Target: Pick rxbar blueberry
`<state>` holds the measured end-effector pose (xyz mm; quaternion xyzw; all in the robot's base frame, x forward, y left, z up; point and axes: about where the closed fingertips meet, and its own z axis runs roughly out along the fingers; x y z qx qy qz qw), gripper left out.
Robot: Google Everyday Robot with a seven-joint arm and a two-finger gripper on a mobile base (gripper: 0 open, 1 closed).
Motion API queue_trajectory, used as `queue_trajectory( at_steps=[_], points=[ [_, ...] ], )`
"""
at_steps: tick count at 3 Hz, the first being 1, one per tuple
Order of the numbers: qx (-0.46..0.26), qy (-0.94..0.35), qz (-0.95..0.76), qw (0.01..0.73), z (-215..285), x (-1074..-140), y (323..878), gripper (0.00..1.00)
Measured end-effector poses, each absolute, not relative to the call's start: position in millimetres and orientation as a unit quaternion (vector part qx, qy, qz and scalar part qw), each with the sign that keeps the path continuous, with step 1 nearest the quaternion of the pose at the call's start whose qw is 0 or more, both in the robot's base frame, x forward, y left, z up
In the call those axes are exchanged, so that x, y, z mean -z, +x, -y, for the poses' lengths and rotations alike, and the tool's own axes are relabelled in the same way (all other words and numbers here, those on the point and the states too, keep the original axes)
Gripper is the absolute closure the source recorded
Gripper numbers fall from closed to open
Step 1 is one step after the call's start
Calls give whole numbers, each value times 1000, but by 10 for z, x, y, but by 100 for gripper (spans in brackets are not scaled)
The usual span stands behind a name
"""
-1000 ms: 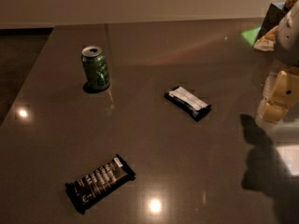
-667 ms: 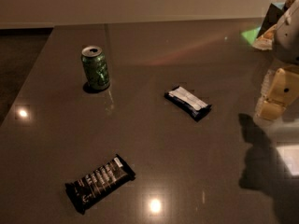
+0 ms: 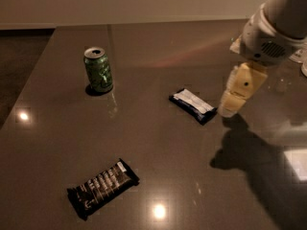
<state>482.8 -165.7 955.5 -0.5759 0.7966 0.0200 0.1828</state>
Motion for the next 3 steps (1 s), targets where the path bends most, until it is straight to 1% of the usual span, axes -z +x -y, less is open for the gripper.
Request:
queue_trajectory(
  at_steps=[2,3],
  points=[
    [-52,-527,-829,182,1367,-8949,5206,0],
    [-60,-513,-838,178,1312,-8759,5292,0]
  ],
)
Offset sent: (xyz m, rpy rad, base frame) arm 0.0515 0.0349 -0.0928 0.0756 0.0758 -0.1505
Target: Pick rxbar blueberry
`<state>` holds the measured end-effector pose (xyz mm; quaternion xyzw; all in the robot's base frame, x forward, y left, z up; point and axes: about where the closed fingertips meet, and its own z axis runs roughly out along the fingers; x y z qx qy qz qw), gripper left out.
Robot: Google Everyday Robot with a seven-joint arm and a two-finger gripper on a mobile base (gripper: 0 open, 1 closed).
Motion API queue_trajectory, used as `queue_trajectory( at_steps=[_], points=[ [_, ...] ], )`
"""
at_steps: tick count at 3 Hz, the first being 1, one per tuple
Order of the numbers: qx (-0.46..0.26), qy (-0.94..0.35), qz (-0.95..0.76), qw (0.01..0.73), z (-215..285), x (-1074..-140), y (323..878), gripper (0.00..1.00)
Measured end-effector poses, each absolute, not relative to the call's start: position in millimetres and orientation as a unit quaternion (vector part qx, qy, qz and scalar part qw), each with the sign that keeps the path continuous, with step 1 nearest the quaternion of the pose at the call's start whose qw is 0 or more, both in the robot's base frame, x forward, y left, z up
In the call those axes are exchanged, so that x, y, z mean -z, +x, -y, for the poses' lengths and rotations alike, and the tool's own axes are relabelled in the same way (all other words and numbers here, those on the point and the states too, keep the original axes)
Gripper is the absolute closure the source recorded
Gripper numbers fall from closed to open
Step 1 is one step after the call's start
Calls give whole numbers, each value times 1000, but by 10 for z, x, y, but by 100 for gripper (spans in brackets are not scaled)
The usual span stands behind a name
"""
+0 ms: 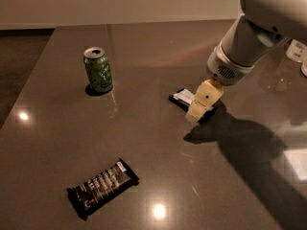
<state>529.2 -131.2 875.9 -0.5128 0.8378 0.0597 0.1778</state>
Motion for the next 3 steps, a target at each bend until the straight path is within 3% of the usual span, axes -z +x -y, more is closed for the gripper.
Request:
queue_trajectory(
  at_steps=[3],
  points=[
    [-63,-504,-849,147,1159,-8314,5377,2]
  ],
)
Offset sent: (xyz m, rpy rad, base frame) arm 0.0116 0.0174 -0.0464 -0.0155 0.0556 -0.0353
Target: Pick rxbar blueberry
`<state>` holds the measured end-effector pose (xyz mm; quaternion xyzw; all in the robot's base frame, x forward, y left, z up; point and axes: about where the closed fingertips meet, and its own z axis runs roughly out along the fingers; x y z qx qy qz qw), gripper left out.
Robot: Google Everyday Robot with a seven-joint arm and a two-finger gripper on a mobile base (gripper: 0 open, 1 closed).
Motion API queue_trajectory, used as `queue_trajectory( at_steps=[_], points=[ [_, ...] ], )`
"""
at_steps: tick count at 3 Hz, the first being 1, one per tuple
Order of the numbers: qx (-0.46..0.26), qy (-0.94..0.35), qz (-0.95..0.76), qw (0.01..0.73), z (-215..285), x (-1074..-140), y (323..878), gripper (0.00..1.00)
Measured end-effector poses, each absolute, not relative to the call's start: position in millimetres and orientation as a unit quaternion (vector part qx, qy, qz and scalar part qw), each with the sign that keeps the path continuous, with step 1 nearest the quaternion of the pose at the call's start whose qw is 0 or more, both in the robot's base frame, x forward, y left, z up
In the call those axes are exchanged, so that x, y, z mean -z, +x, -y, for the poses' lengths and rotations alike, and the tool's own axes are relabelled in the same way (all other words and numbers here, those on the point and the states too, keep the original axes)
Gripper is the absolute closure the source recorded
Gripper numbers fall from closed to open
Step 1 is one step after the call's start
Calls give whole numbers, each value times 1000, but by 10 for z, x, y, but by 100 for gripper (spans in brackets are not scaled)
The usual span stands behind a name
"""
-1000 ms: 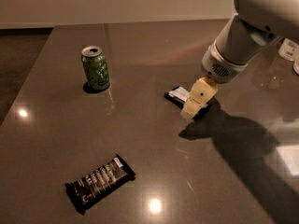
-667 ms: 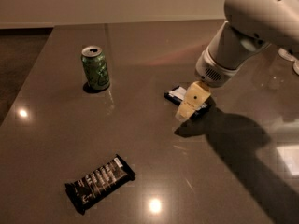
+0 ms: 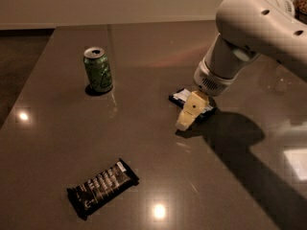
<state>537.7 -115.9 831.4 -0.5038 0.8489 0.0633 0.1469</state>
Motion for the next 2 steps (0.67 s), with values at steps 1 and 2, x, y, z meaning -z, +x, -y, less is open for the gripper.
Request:
queue_trajectory(
  at_steps=[1,2],
  points=[
    [-63,-504,-850,138,1164,-8246,5385,24],
    [-70,-501,-852,136,1194,-8249,5393,47]
  ],
)
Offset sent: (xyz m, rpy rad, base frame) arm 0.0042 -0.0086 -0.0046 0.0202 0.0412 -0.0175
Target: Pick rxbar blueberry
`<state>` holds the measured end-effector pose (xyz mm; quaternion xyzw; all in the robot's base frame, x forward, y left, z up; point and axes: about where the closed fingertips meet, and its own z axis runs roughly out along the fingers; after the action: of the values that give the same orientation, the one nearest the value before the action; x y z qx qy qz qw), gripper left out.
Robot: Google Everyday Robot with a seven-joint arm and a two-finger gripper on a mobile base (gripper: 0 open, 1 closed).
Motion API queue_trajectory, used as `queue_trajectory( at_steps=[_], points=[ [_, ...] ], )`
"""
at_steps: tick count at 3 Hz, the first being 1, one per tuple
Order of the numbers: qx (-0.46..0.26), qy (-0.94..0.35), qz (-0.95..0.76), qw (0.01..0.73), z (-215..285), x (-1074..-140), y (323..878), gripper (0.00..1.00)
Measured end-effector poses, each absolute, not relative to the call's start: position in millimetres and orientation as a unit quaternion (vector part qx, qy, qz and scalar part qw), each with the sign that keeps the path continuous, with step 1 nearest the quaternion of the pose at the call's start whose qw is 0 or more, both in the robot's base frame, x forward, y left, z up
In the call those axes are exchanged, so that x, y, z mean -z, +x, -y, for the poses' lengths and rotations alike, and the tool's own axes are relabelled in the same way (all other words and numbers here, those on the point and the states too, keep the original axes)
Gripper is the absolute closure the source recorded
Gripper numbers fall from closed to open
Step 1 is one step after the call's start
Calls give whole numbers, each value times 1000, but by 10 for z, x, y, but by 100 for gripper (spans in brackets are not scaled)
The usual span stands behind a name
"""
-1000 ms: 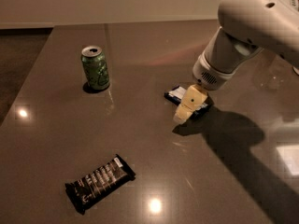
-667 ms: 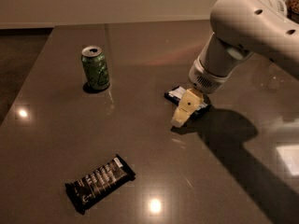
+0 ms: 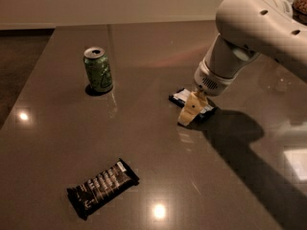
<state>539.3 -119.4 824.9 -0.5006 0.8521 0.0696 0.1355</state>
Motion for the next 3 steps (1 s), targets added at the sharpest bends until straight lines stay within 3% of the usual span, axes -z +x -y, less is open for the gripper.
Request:
queue_trajectory(
  at_steps=[2,3],
  points=[
    [-70,-500,-852,136,1196,-8365,5393,94],
    [-84,-492,-853,153,1260,-8561,5373,100]
  ],
)
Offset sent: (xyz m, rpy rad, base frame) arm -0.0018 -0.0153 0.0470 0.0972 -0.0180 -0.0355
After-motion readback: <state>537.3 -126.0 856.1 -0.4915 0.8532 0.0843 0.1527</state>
